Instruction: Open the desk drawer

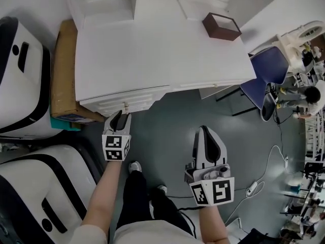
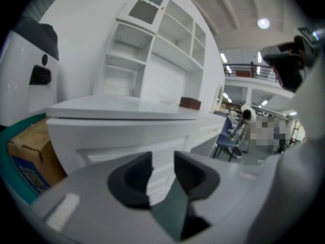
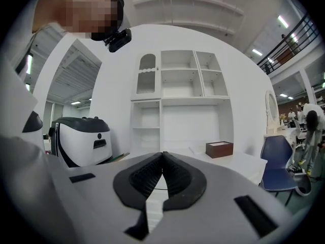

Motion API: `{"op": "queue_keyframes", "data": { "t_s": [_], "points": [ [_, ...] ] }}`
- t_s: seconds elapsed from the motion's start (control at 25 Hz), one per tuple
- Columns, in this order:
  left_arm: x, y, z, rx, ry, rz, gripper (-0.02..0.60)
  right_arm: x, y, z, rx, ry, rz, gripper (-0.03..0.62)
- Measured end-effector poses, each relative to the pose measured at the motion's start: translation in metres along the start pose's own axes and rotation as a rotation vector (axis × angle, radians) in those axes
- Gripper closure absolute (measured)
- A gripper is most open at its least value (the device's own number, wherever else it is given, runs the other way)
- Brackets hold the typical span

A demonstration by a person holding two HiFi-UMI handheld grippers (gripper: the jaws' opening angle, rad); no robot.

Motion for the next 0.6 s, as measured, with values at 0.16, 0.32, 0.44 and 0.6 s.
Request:
{"op": "queue_keyframes", "data": {
  "t_s": [0.16, 0.32, 0.44, 0.6],
  "points": [
    [0.016, 0.007, 0.021, -0.023, 0.029, 0.006, 0.44, 0.006, -0.005, 0.003, 0.019, 0.009, -0.009, 0.592],
    [0.031, 0.013, 0.037, -0.043, 0.059, -0.015, 0.436, 0.012, -0.011, 0.006, 0.035, 0.024, -0.017, 0.592],
    [0.04, 0.015, 0.048, -0.051, 0.072, -0.012, 0.433, 0.017, -0.015, 0.007, 0.047, 0.033, -0.02, 0.592],
    [0.046, 0.016, 0.062, -0.06, 0.087, -0.011, 0.43, 0.021, -0.02, 0.007, 0.063, 0.042, -0.02, 0.592]
  ]
}}
Point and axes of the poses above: the fingertips, and each gripper's own axes: z forward along the fingers, y to its left, x out of its underside, the point moved 1 cm from there along -z, backward along the fingers, and after that the axes turned 9 degrees about z, right-handed, at the moved point
